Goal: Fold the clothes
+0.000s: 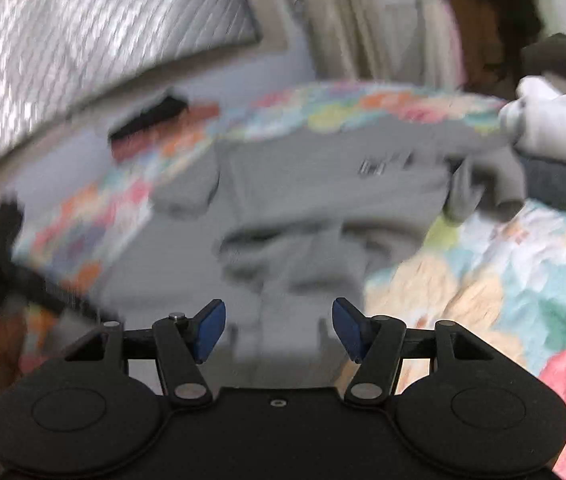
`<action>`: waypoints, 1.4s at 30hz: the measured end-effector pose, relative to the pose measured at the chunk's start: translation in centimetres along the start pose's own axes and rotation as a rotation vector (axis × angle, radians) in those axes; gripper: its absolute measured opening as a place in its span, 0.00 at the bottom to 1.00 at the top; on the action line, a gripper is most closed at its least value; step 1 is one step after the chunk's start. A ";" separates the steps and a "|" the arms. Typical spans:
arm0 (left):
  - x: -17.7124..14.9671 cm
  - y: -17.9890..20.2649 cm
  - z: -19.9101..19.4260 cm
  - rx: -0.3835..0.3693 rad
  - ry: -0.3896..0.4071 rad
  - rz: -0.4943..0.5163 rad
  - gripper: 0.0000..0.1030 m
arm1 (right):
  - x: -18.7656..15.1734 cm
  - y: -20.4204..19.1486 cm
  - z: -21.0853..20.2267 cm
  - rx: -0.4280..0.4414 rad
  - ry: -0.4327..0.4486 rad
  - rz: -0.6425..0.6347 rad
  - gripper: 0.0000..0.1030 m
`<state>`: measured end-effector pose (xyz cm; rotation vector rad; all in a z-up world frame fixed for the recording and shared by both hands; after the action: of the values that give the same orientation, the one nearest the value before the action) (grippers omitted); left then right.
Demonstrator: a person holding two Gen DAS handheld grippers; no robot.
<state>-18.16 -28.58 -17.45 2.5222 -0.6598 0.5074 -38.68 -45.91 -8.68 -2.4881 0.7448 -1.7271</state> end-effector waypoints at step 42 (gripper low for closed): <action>-3.2 -1.1 -2.8 0.130 -0.069 0.161 0.74 | -8.9 8.2 -13.4 -0.539 -0.136 0.393 0.22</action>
<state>-20.84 -25.15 -17.04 2.6307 -0.8883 0.5372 -56.05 -46.38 -13.67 -2.4664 1.7337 -1.3351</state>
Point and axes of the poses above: each gripper's, at about its wrist camera, not at the fingertips, and z roughly the way its jaws point, y to its right, x to its top, the point moved 10 cm from there along z, roughly the way its jaws point, and after that the axes turned 11 degrees about y, right-handed, at the moved point
